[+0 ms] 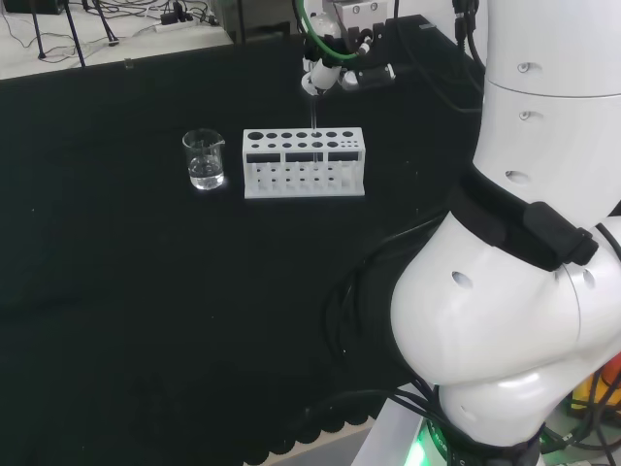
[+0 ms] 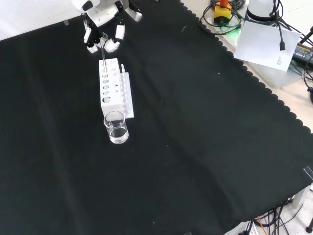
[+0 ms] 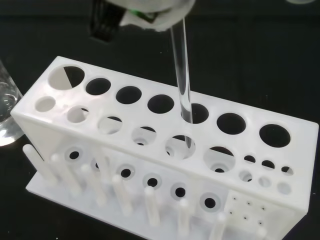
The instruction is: Take the glass rod from the white test tube rack.
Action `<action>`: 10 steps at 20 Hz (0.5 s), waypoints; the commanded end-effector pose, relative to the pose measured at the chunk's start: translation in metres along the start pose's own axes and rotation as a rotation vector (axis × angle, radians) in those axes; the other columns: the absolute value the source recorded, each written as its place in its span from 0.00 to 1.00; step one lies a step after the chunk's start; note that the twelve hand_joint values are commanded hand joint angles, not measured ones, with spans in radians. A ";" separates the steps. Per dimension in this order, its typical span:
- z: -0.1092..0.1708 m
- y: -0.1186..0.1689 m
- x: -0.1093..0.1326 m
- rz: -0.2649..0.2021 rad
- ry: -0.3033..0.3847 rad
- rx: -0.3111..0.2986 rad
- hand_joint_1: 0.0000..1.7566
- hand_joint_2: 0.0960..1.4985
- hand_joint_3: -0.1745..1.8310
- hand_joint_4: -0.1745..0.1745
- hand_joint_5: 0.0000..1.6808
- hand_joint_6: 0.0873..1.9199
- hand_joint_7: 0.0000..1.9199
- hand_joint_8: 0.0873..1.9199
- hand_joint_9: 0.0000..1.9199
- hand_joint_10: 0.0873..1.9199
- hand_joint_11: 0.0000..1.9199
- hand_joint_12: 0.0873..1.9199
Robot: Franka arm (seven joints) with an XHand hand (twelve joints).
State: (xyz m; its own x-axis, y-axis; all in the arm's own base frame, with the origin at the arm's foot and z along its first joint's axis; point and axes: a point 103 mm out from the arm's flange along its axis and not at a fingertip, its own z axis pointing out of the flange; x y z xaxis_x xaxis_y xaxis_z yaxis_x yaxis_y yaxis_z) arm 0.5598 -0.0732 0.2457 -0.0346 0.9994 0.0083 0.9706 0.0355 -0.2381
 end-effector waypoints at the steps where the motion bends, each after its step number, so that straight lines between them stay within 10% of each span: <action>1: 0.001 0.005 0.007 -0.010 0.006 0.009 0.63 0.42 0.46 0.00 0.48 0.42 0.64 0.34 0.81 0.26 0.71 0.44; 8: 0.002 0.008 0.011 -0.011 0.007 0.006 0.64 0.41 0.46 0.00 0.49 0.42 0.65 0.34 0.82 0.24 0.75 0.40; 10: 0.002 0.007 0.011 -0.001 -0.035 -0.046 0.70 0.52 0.32 0.00 0.58 0.43 0.61 0.39 0.83 0.24 0.77 0.37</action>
State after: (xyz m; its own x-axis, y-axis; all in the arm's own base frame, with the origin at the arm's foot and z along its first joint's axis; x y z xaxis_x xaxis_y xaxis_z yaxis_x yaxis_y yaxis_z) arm 0.5668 -0.0635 0.2433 -0.0419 0.9989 0.0234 0.9686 0.0463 -0.2442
